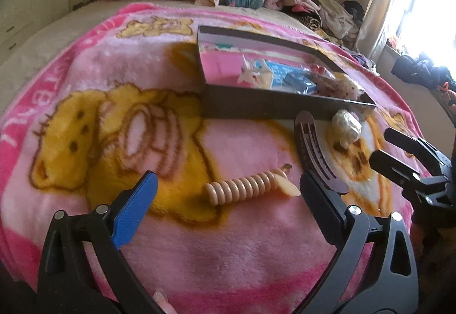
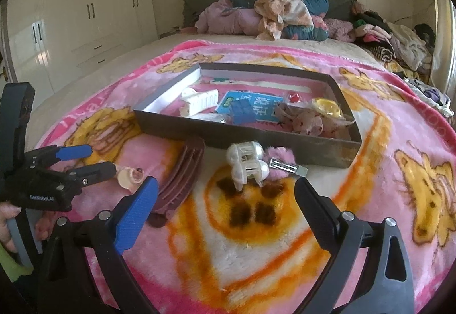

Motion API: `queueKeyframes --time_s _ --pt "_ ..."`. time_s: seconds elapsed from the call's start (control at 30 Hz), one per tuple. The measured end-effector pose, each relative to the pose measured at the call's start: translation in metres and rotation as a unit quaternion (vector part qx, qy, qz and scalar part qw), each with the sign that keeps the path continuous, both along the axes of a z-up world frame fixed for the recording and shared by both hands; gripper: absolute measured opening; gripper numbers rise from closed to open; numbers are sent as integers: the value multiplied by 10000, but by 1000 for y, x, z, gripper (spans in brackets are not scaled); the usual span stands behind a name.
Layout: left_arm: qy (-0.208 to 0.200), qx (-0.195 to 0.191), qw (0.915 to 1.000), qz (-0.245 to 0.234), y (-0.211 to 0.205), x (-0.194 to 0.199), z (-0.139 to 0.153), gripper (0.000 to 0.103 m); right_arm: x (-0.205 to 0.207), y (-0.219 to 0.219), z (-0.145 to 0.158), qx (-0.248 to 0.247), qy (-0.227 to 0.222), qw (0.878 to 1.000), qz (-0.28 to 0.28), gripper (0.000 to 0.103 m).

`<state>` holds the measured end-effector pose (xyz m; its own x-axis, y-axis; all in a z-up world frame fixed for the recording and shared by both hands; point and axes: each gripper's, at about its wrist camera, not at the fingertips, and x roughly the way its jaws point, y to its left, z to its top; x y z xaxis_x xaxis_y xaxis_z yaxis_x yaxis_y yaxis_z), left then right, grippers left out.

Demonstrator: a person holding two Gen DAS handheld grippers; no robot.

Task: Organize jewelry
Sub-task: 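Grasp the beige coiled hair tie with left tool while right tool grasps white pearl clip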

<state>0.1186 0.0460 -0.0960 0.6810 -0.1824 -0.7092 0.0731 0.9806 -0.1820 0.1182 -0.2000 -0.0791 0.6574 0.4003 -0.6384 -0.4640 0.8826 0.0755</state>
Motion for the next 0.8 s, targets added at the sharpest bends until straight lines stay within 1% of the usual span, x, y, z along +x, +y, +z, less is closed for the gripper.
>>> queueKeyframes --time_s 0.03,0.13,0.2,0.3,0.47,0.53,0.6,0.63,0.77,0.8 --pt "23 13 10000 -18 -2 1 -2 91 2 0 -1 -4 18 10000 1 88" --pt "53 22 10000 -65 -7 5 -5 91 8 1 -7 -38 95 9999 -24 79" --pt "54 64 9999 -109 -12 7 -6 91 15 0 -11 -23 188 9998 -70 71" --pt "92 129 9998 -154 -18 10 -9 91 20 1 -15 9 284 9995 -101 62" --pt "117 205 9996 -155 -22 13 -12 91 28 5 -20 -80 343 9993 -84 51" --pt "112 216 9996 -157 -24 15 -12 87 31 7 -21 -114 339 9993 -104 49" --pt "117 286 9994 -155 -26 17 -13 78 33 7 -22 -130 355 9992 -109 47" --pt "123 313 9993 -157 -27 18 -13 77 35 8 -23 -136 375 9991 -111 46" --pt "141 380 9991 -131 -27 20 -15 65 40 10 -27 -168 442 9988 -83 46" --pt "141 372 9991 -137 -27 21 -15 64 41 11 -27 -171 457 9988 -70 46"
